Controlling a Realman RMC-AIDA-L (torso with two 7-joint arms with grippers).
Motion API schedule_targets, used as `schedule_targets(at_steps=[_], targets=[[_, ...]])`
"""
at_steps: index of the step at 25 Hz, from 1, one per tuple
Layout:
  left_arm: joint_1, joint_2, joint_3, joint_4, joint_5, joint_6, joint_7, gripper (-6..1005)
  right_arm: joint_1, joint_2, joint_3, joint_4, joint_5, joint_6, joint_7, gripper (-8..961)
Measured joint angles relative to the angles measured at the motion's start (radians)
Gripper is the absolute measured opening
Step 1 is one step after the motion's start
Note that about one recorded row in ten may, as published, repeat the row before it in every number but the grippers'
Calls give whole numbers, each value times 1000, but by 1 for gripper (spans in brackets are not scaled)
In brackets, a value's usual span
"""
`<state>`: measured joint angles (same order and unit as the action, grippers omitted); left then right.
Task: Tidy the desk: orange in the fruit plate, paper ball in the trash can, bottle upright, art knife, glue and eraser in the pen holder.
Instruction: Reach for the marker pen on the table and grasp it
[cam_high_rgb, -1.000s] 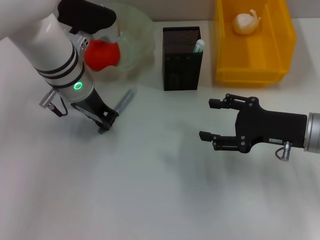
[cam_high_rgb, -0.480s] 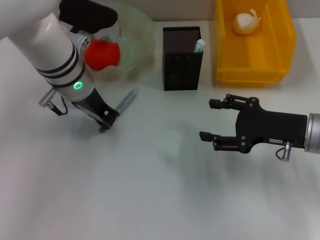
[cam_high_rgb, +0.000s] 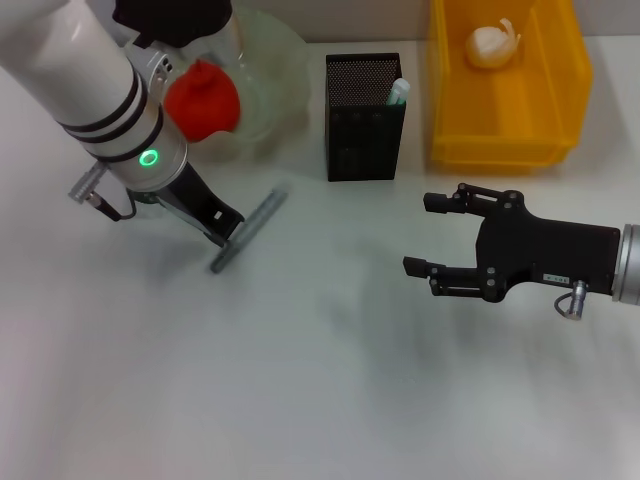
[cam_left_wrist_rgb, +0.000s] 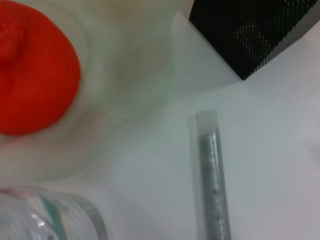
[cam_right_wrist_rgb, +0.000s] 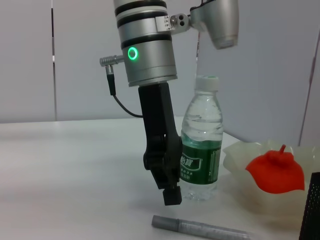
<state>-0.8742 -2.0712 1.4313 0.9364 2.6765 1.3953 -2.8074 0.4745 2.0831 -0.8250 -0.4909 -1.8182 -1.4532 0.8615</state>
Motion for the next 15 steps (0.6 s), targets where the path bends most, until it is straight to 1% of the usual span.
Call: schedule_targets(at_steps=[7, 8, 12, 15], targets=[[-3, 0, -27, -12, -3, 6, 3, -1, -1, -1, 1, 0, 1, -1, 11, 790], [-1, 0, -38, -12, -15, 7, 5, 58, -1, -1, 1, 0, 1, -1, 11, 790], [1, 0, -37, -12, -28, 8, 12, 199, -1, -2, 1, 0, 0, -1, 12, 790], [5, -3, -18, -16, -39, 0, 20, 292, -1, -2, 1, 0, 1, -1, 13, 790]])
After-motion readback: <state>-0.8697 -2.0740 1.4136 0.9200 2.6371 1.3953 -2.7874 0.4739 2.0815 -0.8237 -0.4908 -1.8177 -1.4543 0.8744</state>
